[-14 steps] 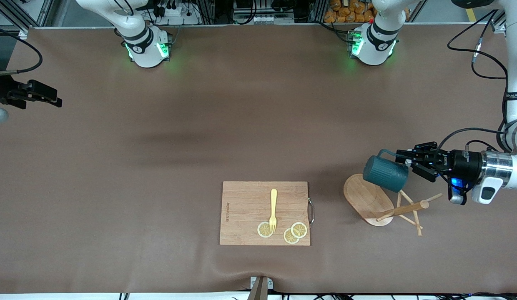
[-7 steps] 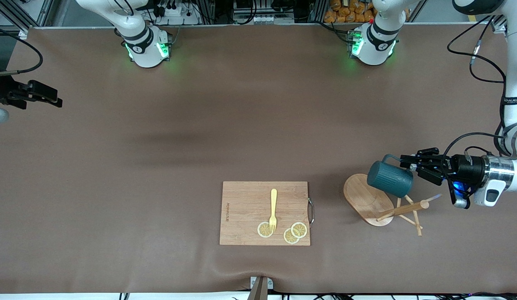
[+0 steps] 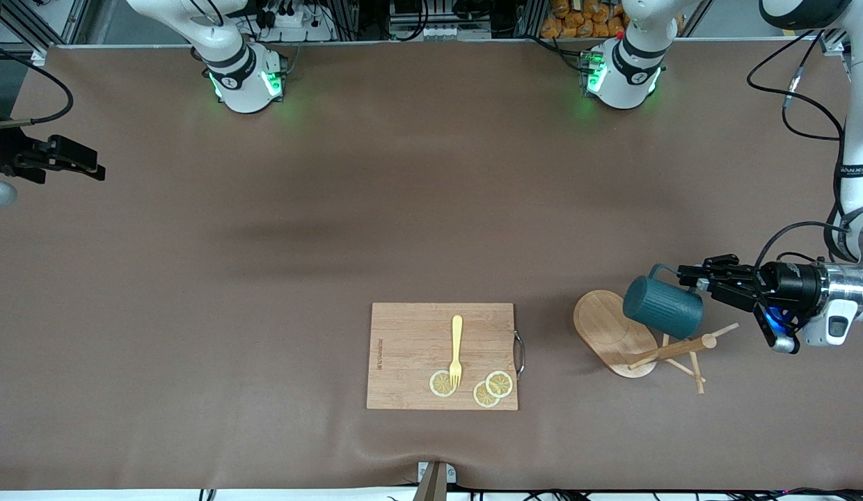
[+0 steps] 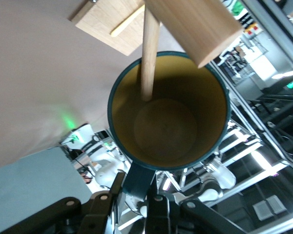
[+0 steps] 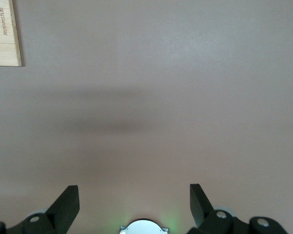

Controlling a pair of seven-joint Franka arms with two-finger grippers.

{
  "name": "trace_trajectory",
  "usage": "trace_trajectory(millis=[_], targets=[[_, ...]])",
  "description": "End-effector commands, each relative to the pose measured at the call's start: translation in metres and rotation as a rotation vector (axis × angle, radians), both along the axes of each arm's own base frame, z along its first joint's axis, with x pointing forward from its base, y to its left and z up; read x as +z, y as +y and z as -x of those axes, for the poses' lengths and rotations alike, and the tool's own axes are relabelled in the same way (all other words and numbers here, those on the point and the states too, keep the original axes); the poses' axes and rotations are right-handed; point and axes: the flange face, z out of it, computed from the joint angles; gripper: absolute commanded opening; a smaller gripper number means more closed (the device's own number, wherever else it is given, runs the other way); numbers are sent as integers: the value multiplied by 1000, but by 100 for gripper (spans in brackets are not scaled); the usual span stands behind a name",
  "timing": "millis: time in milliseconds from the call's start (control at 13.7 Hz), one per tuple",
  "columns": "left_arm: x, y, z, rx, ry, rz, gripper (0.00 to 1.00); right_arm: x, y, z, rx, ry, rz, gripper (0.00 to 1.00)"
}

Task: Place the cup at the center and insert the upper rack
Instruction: 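Hang the mug by its handle onto a peg of the wooden stand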

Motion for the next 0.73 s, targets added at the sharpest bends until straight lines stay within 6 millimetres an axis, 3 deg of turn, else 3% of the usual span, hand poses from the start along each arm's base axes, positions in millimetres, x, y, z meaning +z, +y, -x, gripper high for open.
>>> trace_trajectory(millis=[0, 656], targets=[[-7, 3, -5, 23, -9, 75, 0, 5, 5, 2, -5, -10, 1, 100], [-54, 1, -9, 61, 14, 191, 0, 4, 4, 0, -6, -16, 1, 100]])
